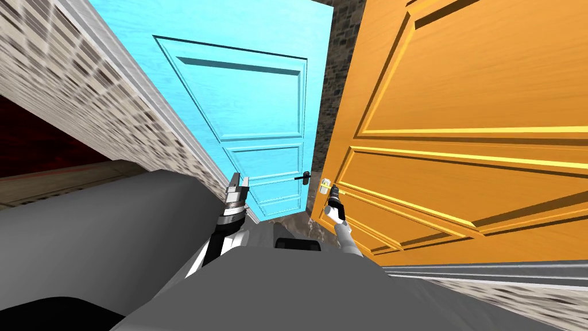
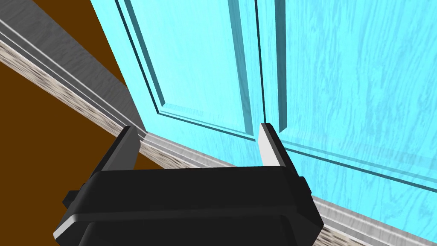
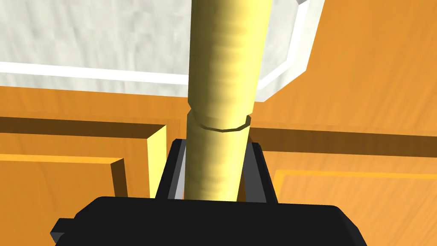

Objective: Push the door open

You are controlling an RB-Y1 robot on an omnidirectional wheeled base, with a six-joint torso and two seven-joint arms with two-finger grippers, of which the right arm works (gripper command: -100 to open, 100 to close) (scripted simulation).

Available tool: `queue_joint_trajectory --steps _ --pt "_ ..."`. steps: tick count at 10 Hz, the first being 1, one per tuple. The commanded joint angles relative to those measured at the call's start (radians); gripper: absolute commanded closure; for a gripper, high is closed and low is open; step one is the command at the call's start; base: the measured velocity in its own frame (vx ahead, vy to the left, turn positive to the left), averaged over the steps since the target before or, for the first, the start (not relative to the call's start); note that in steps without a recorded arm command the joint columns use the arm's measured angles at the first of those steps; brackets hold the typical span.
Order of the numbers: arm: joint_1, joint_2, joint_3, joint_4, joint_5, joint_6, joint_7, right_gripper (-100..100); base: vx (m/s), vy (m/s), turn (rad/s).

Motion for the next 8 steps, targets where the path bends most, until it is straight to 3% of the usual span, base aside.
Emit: queue_joint_trajectory --steps 1,2,4,6,7,8 --pt "-0.015 -0.013 -0.037 0.001 -0.040 -0.034 0.042 100 0.034 -0.012 0.110" --pt "-0.018 -0.011 -0.059 0.003 -0.071 -0.047 0.072 100 0.067 -0.022 0.205" --pt "-0.018 -0.011 -0.059 0.003 -0.076 -0.047 0.080 100 0.044 -0.019 0.043" --pt "-0.025 -0.004 -0.102 0.009 -0.145 -0.070 0.145 100 0.047 -0.012 0.145" --pt "-0.025 -0.004 -0.102 0.009 -0.146 -0.070 0.155 100 0.048 -0.024 0.081" --pt "-0.029 0.000 -0.123 0.011 -0.180 -0.081 0.183 100 0.061 -0.032 0.116"
